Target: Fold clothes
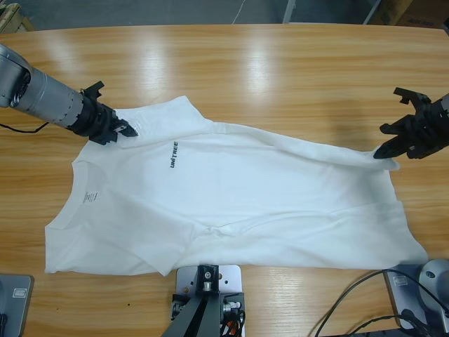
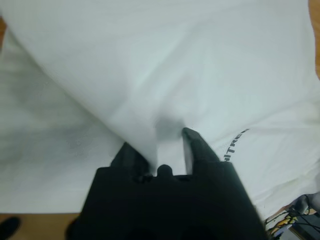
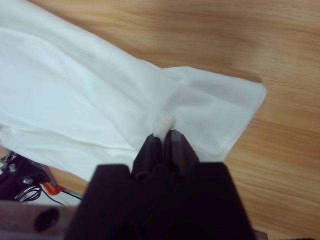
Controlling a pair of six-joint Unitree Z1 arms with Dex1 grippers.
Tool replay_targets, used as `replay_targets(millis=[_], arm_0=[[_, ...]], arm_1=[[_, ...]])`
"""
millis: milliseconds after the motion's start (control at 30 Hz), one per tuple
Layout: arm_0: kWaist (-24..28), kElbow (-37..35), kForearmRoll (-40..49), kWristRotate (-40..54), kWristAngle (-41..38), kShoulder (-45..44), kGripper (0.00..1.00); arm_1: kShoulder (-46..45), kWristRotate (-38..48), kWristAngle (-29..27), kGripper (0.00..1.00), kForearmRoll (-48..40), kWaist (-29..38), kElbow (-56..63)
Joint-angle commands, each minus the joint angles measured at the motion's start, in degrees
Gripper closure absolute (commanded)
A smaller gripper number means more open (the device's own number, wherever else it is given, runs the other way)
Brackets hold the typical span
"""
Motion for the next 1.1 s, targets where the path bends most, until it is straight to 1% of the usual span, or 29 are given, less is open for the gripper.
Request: replay_targets(millis=[33, 100, 300, 500, 600, 833, 1100], arm_0=[[-0.66, 1.4, 2.88, -0.51, 2.85, -1.26, 1.0], [-0.64, 1.23, 4.22, -0.49, 2.97, -2.77, 1.0], [-0.99, 1.38, 8.23, -0.46, 2.97, -6.66, 1.0], [-1.52, 1.26, 11.36, -0.4, 2.88, -9.15, 1.0], [-1.62, 1.33, 13.08, -0.33, 2.57, -10.28, 1.0], [-2.52, 4.06, 14.98, -0.49, 1.92, -14.15, 1.0], [-2.66, 5.69, 18.41, -0.49, -0.31, -18.38, 1.0]], arm_1=[[1.2, 0.08, -0.86, 1.0, -0.5, 0.6, 1.69], [0.47, 0.08, -0.76, 1.0, -0.04, 0.62, 1.41], [-2.63, 0.25, -0.6, 1.0, 6.92, 0.57, -2.72], [-3.77, 0.55, -0.2, 1.0, 11.79, 0.62, -3.39], [-2.79, 0.97, 0.31, 1.0, 14.79, 0.57, -3.41], [-0.25, 1.4, -0.34, 1.0, 16.53, 0.88, -3.59], [-2.4, 0.45, -0.44, 1.0, 18.54, 0.88, -4.2]])
